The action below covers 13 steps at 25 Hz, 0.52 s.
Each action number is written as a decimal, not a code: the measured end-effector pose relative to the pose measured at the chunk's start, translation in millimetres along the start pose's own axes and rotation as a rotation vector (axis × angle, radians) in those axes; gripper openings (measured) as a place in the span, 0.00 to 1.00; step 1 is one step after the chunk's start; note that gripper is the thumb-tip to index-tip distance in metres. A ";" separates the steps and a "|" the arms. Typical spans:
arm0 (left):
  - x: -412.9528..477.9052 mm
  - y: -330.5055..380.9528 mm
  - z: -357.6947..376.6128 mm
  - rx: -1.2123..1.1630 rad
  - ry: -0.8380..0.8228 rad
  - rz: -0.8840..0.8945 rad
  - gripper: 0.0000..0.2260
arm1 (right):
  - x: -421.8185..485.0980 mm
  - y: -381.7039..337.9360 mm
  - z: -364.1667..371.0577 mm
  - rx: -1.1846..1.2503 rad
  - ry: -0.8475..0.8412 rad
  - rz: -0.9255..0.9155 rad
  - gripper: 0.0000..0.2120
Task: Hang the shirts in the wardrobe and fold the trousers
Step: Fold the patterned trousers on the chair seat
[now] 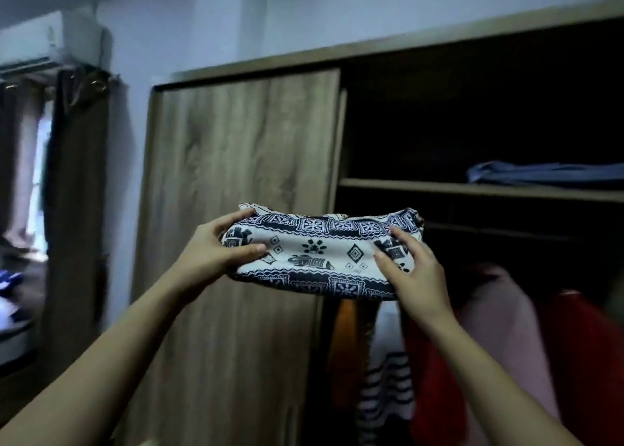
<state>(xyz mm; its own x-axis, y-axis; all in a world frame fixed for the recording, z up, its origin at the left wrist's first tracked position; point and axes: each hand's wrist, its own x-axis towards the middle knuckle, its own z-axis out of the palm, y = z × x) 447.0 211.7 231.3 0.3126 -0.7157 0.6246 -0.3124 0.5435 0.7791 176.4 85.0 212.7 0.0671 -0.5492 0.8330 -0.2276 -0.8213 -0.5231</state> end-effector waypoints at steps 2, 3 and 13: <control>26.3 21.5 42.3 -0.036 -0.067 0.084 0.30 | 24.9 -1.4 -50.3 -0.077 0.080 -0.052 0.23; 35.2 30.1 61.4 -0.055 -0.098 0.113 0.30 | 33.2 -2.7 -71.6 -0.114 0.108 -0.063 0.23; 133.5 104.8 257.8 -0.233 -0.237 0.351 0.28 | 132.1 -3.9 -262.2 -0.460 0.324 -0.171 0.25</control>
<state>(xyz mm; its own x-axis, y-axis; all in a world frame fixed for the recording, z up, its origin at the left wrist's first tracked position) 224.8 60.0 382.5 0.0029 -0.5370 0.8436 -0.1450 0.8344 0.5317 -68.6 56.1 371.9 -0.1442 -0.2803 0.9490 -0.6431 -0.7024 -0.3051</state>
